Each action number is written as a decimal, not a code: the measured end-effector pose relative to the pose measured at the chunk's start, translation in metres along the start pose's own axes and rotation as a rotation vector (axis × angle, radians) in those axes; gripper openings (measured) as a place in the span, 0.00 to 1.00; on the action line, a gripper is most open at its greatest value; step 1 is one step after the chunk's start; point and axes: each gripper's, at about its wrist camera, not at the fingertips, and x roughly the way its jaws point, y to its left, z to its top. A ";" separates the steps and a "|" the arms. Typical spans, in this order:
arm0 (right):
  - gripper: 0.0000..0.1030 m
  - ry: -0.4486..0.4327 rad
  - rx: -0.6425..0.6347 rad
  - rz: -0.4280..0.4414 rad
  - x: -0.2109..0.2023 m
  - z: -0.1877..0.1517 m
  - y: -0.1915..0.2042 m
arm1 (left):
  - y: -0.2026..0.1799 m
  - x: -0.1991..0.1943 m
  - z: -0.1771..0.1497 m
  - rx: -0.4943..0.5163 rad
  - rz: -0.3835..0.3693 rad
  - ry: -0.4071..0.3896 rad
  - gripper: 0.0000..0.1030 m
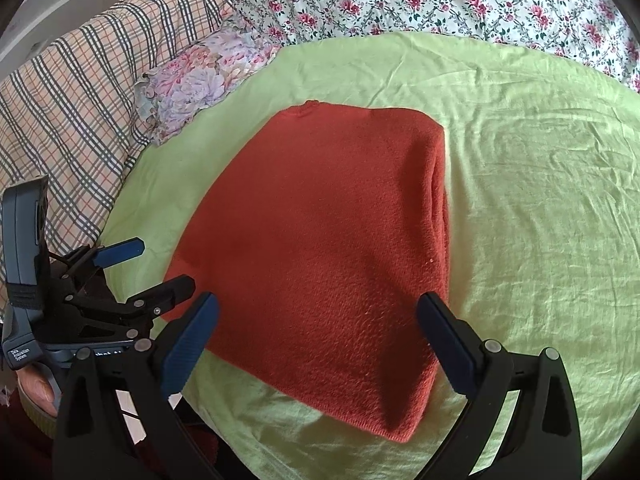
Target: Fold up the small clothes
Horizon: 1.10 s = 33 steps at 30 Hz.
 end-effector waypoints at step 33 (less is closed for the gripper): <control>0.97 -0.031 -0.019 0.016 0.001 -0.002 0.005 | 0.001 -0.011 0.000 -0.023 -0.008 -0.034 0.96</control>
